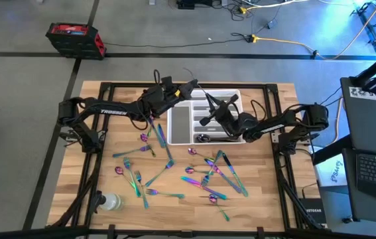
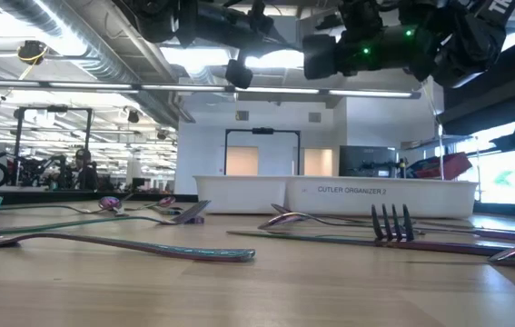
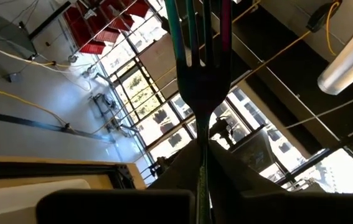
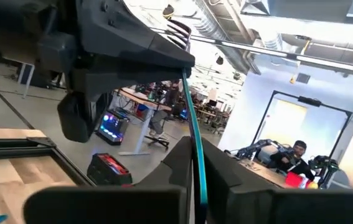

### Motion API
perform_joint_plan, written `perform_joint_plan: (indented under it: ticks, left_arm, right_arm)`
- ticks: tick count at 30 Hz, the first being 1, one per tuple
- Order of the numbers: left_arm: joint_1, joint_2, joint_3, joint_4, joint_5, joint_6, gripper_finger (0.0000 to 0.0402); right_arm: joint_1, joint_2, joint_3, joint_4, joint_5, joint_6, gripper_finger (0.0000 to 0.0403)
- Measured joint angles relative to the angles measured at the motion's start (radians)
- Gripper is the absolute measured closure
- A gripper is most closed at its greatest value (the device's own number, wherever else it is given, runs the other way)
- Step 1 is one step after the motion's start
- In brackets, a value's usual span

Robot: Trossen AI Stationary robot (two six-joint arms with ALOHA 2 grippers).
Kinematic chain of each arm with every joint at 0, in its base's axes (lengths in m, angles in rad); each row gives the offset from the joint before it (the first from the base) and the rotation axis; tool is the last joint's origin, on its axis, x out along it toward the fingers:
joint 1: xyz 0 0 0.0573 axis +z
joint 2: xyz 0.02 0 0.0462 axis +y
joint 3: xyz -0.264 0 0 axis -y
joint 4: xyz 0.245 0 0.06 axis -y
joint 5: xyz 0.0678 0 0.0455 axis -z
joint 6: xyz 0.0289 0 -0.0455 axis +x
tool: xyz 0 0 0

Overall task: Sort silverware
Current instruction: Put the blue fork into the tray organizer

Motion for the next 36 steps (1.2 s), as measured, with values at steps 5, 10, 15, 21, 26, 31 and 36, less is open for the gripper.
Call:
perform_joint_plan:
  ticks: [5, 10, 15, 21, 26, 31, 36]
  left_arm:
    - [-0.001, 0.0, -0.002, 0.016, 0.037, 0.036, 0.035]
    - [-0.001, 0.001, -0.002, 0.031, 0.038, 0.042, 0.0294]
    - [0.0, -0.002, -0.002, 0.046, 0.128, 0.141, 0.025]
    - [-0.001, -0.009, -0.002, -0.005, 0.295, 0.338, 0.0229]
    - [0.002, -0.023, -0.003, -0.231, 0.352, 0.456, 0.0228]
    - [-0.015, -0.069, -0.003, -0.41, 0.357, 0.6, 0.0227]
    - [-0.023, -0.142, -0.003, -0.544, 0.355, 0.681, 0.0229]
  right_arm:
    - [0.003, -0.002, 0.0, 0.026, 0.018, 0.002, 0.0403]
    - [0.002, -0.002, 0.0, 0.048, 0.02, 0.002, 0.0403]
    - [0.003, -0.002, 0.0, 0.121, 0.088, -0.078, 0.0403]
    - [0.002, -0.108, -0.098, 0.03, 0.131, 0.094, 0.0403]
    - [-0.017, -0.36, -0.241, -0.417, 0.025, 0.57, 0.0403]
    - [-0.036, -0.65, -0.27, -0.943, -0.29, 0.913, 0.0403]
    - [-0.062, -0.885, -0.269, -1.29, -0.603, 1.078, 0.0403]
